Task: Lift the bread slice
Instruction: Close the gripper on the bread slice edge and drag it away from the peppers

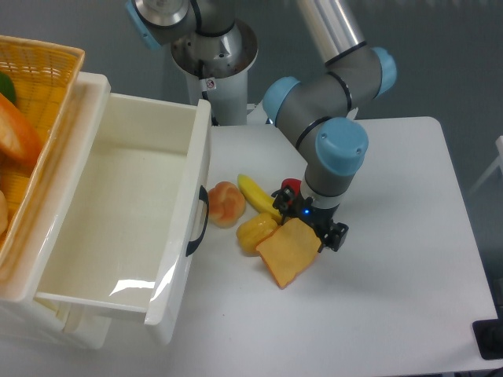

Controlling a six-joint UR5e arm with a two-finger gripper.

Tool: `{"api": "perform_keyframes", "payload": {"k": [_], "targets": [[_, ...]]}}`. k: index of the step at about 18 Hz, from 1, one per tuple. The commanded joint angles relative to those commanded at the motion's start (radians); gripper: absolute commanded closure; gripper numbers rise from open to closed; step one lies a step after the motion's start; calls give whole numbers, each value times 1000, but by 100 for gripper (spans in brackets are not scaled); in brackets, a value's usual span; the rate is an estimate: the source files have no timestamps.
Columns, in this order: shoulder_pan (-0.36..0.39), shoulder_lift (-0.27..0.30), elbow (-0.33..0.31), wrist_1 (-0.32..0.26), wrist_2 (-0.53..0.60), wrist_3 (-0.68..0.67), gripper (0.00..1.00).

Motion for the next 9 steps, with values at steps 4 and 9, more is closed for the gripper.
{"api": "perform_keyframes", "payload": {"k": [4, 9], "targets": [[-2, -3, -2, -2, 0, 0, 3], [5, -2, 11, -3, 0, 5, 62]]}}
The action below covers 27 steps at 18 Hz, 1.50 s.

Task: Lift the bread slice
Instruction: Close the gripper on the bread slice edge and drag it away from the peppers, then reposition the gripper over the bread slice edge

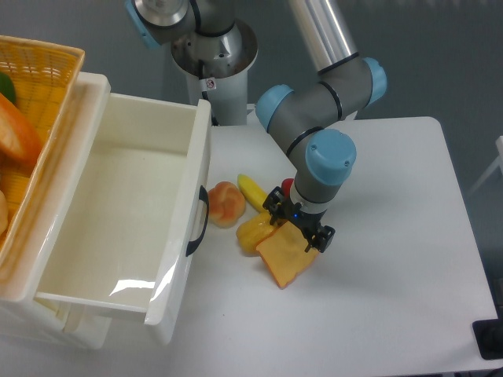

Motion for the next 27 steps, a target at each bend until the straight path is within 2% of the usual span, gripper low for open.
{"api": "perform_keyframes", "payload": {"k": [2, 3, 12, 13, 14, 15, 16, 19, 24, 27], "targets": [[3, 0, 5, -2, -8, 0, 89], [5, 0, 8, -2, -11, 2, 100], [23, -11, 51, -9, -11, -11, 100], [28, -18, 57, -9, -9, -15, 96], [29, -34, 64, -9, -9, -14, 62], [29, -53, 77, -6, -5, -12, 37], [32, -73, 95, -6, 0, -14, 26], [34, -116, 130, 0, 2, -23, 17], [34, -133, 137, 2, 2, -23, 1], [40, -135, 138, 2, 2, -25, 1]]}}
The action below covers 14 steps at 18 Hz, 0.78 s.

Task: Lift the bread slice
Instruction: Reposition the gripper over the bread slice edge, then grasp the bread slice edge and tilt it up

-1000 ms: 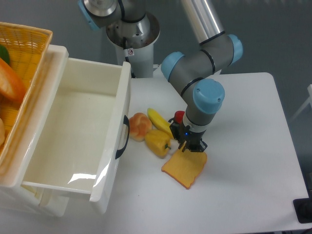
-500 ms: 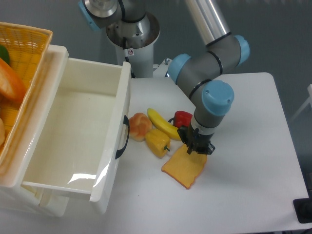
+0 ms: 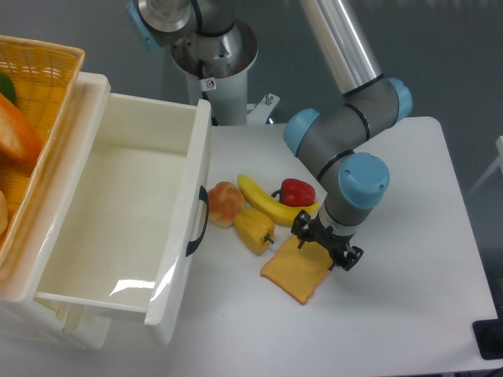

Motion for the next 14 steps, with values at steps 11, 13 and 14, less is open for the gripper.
{"api": "perform_keyframes", "payload": {"k": [11, 13, 14], "targets": [[2, -46, 21, 0, 0, -6, 3], [2, -48, 21, 0, 0, -17, 5], [2, -48, 21, 0, 0, -17, 7]]}}
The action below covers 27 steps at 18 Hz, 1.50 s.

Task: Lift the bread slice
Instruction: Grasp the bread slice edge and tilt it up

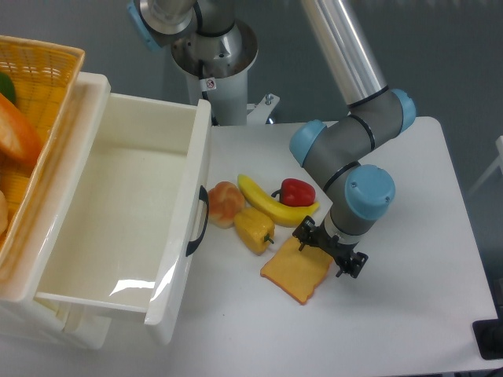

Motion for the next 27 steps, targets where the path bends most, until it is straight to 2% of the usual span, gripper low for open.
{"api": "perform_keyframes", "payload": {"k": [2, 5, 7, 10, 11, 13, 19, 25, 27], "targets": [[0, -2, -3, 0, 2, 0, 13], [-2, -2, -5, -2, 2, 0, 28], [-2, 0, -8, -2, 2, 0, 45], [-2, 0, -8, 0, 2, 0, 79], [-2, 0, -8, -2, 2, 0, 87], [-2, 2, -6, -2, 2, -2, 98], [3, 8, 11, -2, -2, -38, 100], [18, 15, 61, -2, -2, -87, 100], [37, 14, 96, -3, -2, -84, 100]]}}
